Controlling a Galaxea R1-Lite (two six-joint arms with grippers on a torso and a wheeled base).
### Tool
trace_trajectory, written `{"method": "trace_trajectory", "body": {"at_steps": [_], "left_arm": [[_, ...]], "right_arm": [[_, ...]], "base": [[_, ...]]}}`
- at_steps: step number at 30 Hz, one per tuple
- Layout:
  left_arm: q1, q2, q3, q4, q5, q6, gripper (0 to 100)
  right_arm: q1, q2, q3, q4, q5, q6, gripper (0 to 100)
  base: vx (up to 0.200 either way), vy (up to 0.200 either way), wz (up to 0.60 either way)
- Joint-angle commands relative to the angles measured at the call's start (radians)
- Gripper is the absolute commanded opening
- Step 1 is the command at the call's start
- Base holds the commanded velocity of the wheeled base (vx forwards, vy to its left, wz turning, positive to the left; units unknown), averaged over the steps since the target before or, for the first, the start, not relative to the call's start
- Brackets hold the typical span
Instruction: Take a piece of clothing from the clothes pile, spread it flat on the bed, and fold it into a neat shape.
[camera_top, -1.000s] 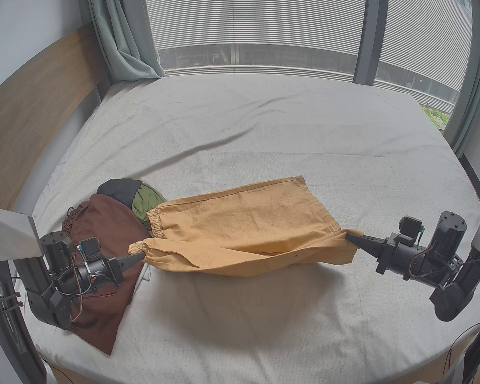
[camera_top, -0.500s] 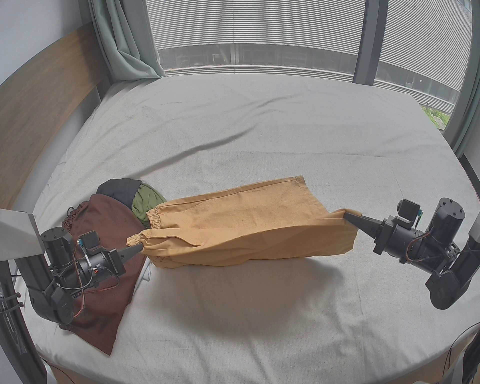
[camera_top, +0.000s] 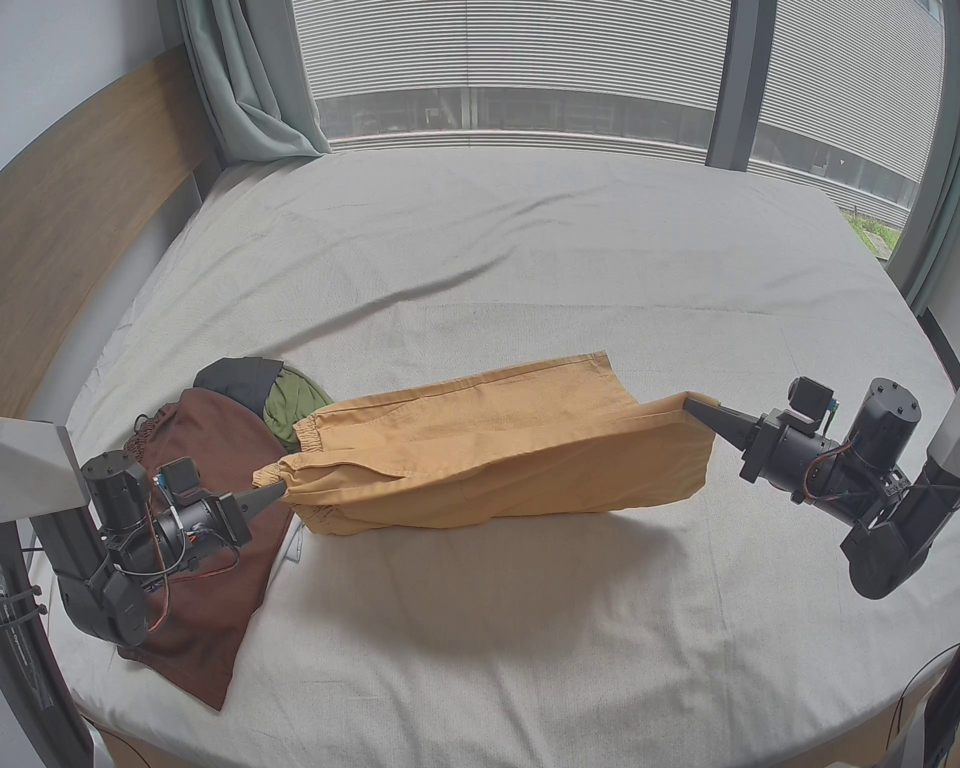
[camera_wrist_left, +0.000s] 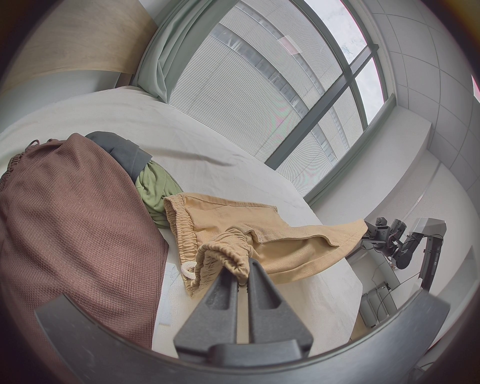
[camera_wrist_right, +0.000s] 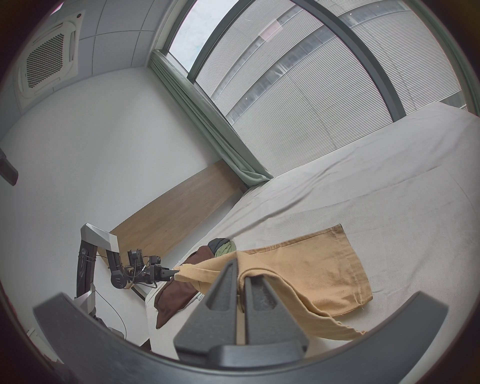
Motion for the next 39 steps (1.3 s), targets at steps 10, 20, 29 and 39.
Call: {"method": "trace_trajectory", "body": {"at_steps": [10,20,29,39], "left_arm": [[-0.002,-0.002,-0.029,0.000,0.032,-0.019,0],[-0.005,0.000,-0.035,0.000,0.034,-0.021,0],[-0.005,0.000,-0.048,0.000,0.046,-0.030,0],[-0.021,0.001,-0.063,0.000,0.049,-0.078,0]], "right_arm": [[-0.025,0.052,-0.106,0.002,0.004,0.048,0],[-0.039,0.103,-0.169,0.017,0.004,0.050,0],[-0.054,0.136,-0.221,0.019,0.004,0.051,0],[-0.069,0.182,-0.281,0.019,0.005,0.051,0]], "base": [[0.000,0.000,0.00],[0.000,0.000,0.00],[0.000,0.000,0.00],[0.000,0.000,0.00]]}}
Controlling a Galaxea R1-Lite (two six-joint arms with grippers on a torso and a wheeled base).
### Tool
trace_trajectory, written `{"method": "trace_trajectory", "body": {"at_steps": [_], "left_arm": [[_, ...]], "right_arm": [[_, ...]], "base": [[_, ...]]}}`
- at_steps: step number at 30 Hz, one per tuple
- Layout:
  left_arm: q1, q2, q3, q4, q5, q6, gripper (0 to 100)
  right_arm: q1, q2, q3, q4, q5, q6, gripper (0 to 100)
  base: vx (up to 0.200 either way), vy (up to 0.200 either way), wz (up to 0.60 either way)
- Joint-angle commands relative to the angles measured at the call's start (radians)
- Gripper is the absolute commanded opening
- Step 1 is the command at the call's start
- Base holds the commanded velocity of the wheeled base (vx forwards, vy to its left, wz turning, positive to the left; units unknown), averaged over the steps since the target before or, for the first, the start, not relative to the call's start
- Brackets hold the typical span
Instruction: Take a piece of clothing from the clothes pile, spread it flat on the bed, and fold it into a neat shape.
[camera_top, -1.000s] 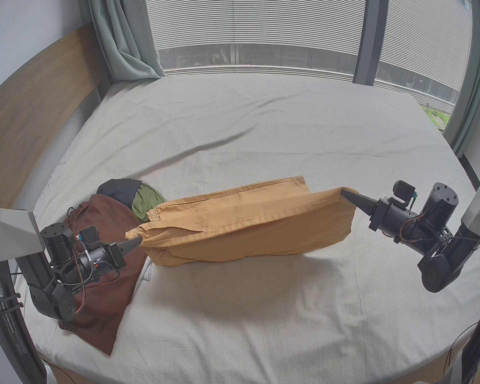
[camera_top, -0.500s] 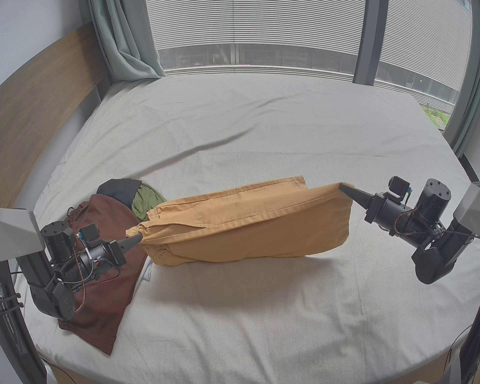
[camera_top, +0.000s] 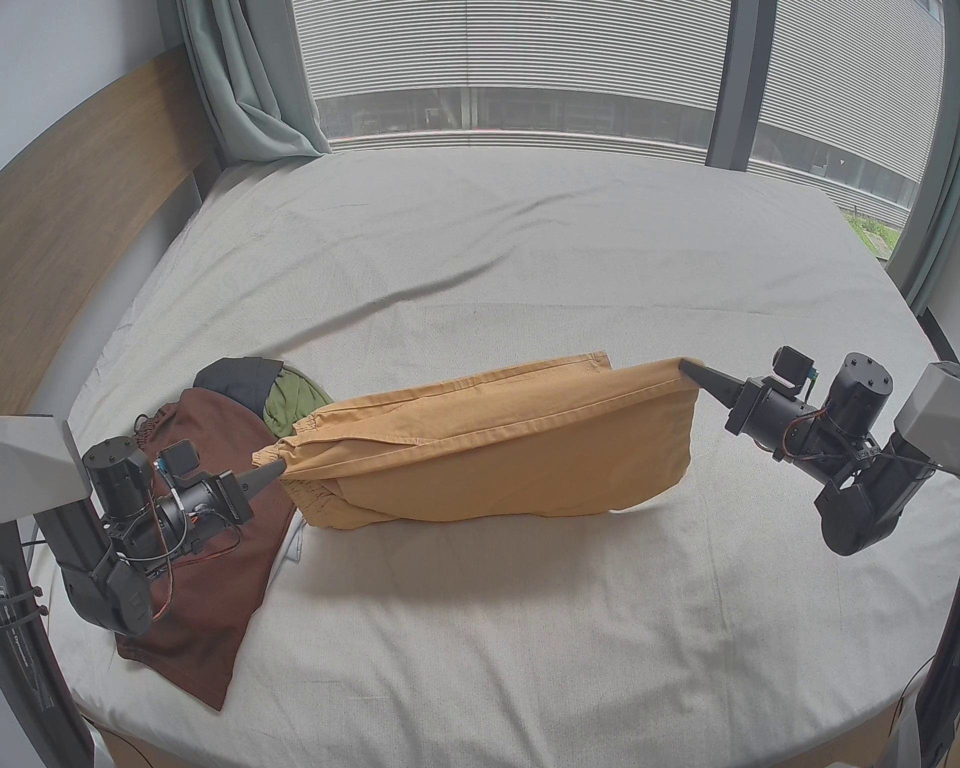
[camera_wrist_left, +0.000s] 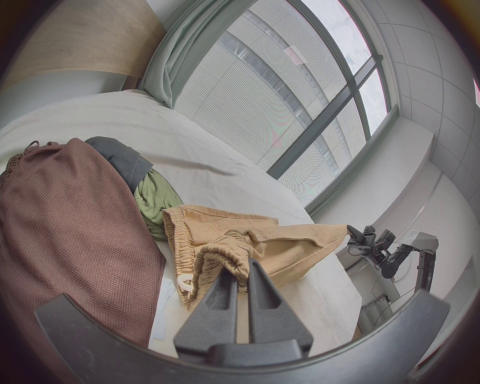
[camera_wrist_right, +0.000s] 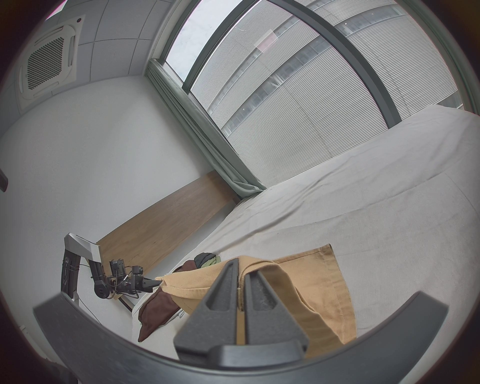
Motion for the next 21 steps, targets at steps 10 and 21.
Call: {"method": "trace_trajectory", "body": {"at_steps": [10,21], "left_arm": [[-0.022,0.004,-0.041,0.000,0.039,-0.053,0],[-0.040,0.016,-0.066,0.000,0.049,-0.086,0]], "right_arm": [[-0.003,0.039,-0.087,0.037,-0.001,0.029,0],[-0.001,0.067,-0.167,0.100,-0.001,0.030,0]], "base": [[0.000,0.000,0.00],[0.000,0.000,0.00]]}}
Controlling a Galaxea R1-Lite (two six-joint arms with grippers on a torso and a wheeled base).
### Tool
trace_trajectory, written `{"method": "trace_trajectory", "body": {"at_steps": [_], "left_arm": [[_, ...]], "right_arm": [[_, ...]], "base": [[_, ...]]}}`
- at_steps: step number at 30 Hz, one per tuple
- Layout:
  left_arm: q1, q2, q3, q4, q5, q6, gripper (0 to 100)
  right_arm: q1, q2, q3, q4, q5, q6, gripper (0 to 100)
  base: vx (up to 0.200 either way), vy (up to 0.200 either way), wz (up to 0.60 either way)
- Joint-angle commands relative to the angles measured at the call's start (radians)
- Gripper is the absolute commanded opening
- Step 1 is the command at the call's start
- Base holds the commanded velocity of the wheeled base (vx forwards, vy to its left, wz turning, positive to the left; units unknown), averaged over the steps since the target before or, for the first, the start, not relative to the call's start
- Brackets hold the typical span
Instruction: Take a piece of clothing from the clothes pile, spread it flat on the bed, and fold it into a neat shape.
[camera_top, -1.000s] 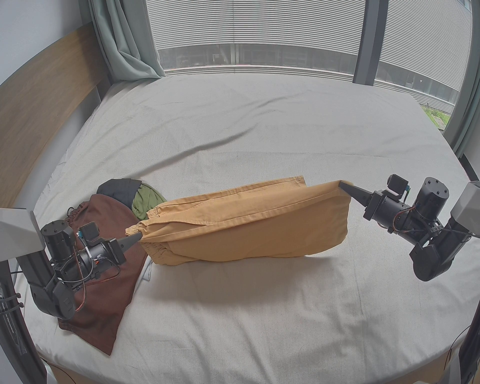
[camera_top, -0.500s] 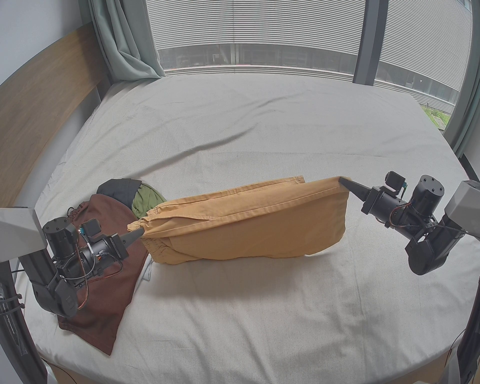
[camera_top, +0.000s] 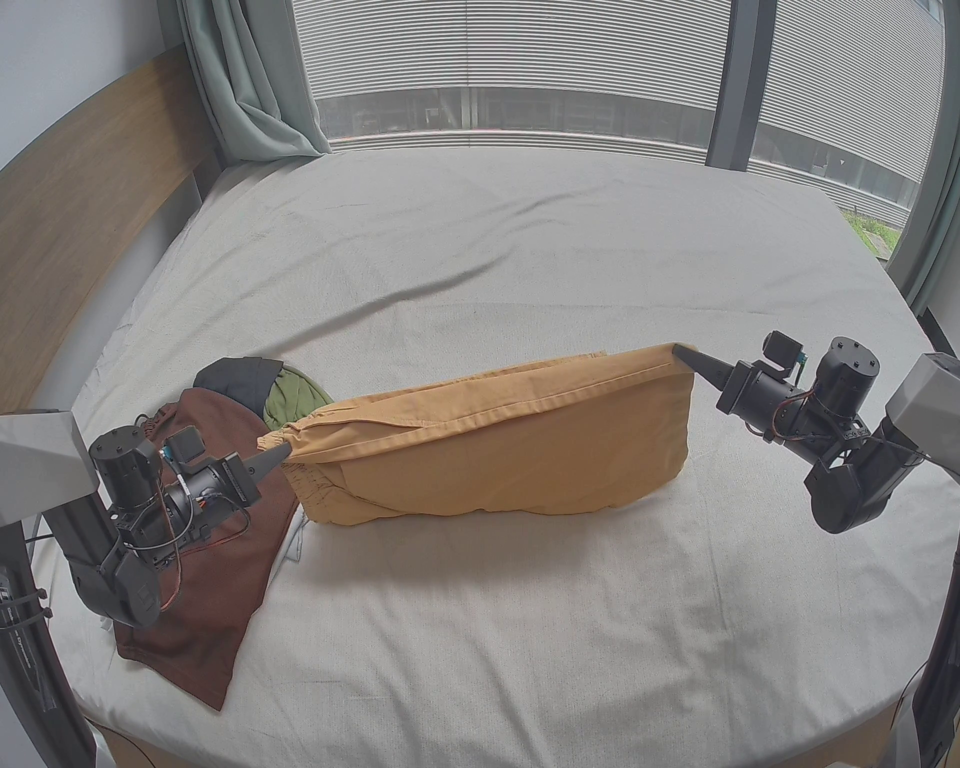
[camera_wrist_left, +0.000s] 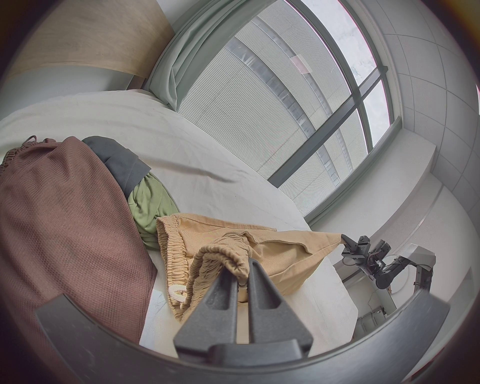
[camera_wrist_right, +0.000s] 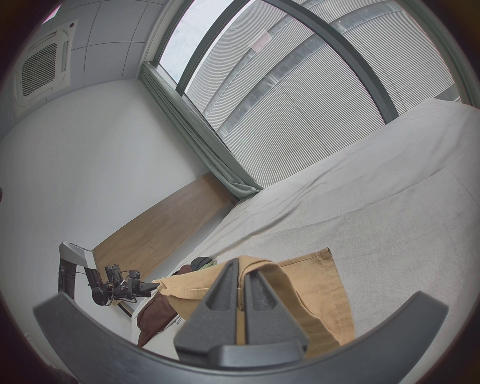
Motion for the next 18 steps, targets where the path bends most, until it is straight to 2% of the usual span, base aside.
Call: {"method": "trace_trajectory", "body": {"at_steps": [1,10,18], "left_arm": [[-0.015,0.011,-0.016,-0.001,0.004,-0.012,0],[-0.015,0.086,-0.111,-0.001,0.056,-0.060,0],[-0.021,0.134,-0.179,-0.001,0.093,-0.090,0]], "right_arm": [[0.001,0.025,-0.042,0.019,0.000,0.001,0],[0.004,0.084,-0.145,0.088,0.000,0.009,0],[0.006,0.192,-0.297,0.105,0.000,0.058,0]], "base": [[0.000,0.000,0.00],[0.000,0.000,0.00],[0.000,0.000,0.00]]}}
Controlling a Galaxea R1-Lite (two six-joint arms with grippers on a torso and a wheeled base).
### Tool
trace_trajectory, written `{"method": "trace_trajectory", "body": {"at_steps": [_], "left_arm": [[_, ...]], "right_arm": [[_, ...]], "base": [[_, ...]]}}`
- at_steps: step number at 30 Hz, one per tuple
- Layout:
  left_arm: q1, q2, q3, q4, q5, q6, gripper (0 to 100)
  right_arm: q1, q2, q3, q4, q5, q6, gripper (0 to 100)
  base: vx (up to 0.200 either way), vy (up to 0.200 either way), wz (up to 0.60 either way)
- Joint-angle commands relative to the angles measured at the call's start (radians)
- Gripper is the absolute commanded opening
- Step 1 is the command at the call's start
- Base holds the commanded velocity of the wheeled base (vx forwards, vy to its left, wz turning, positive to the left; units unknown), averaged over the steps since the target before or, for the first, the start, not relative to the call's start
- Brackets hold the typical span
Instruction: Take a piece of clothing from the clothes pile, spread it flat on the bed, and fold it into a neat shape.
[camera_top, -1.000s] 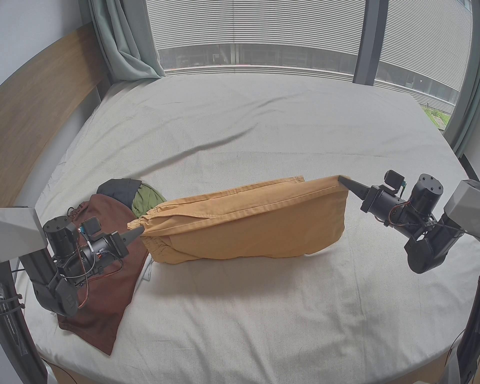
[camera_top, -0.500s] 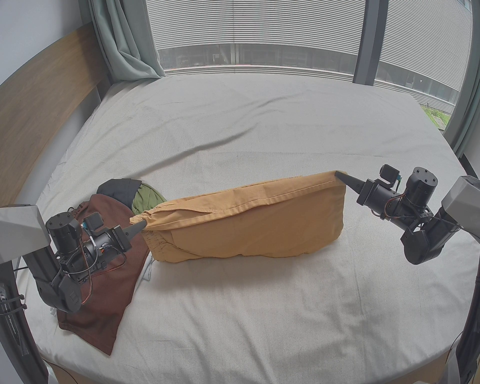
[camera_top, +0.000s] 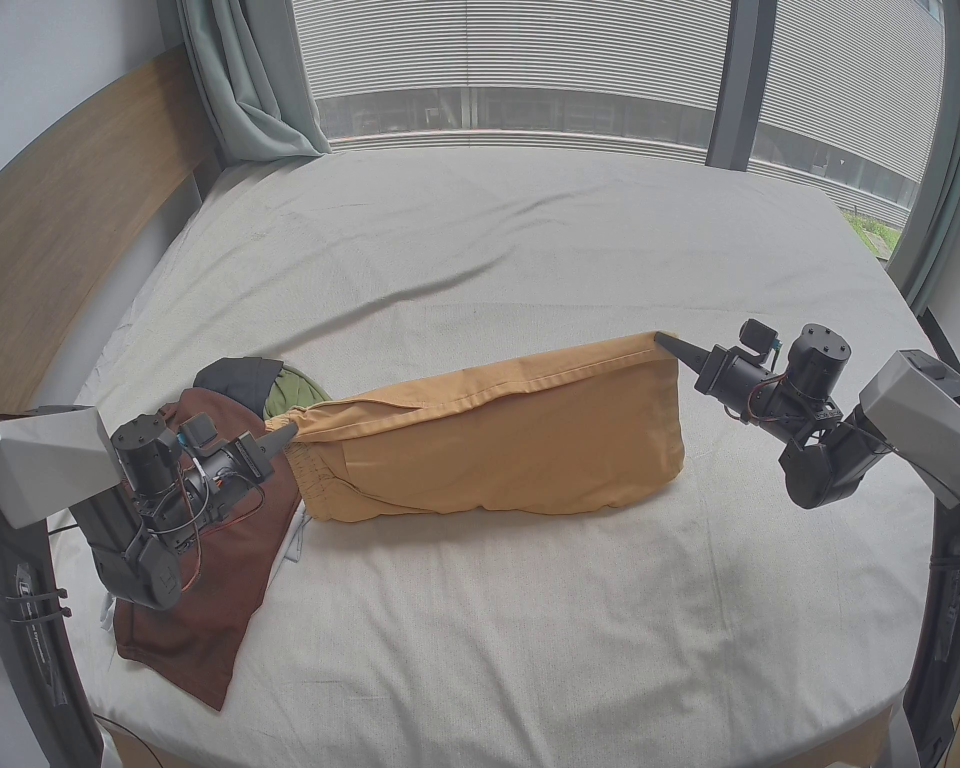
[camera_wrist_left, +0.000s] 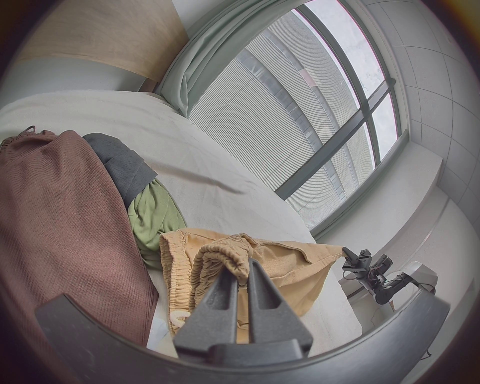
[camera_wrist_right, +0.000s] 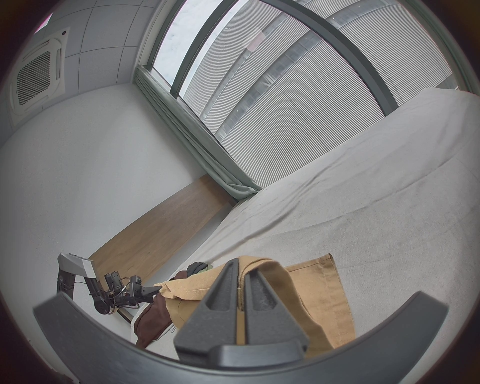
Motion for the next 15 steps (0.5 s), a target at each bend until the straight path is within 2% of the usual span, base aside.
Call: {"method": "trace_trajectory", "body": {"at_steps": [1,15], "left_arm": [[-0.003,0.052,-0.049,0.000,0.014,-0.011,0],[-0.005,0.119,-0.128,0.000,0.032,-0.020,0]], "right_arm": [[0.002,0.082,-0.080,0.004,0.000,0.022,0],[0.005,0.141,-0.178,0.039,0.000,0.024,0]], "base": [[0.000,0.000,0.00],[0.000,0.000,0.00]]}}
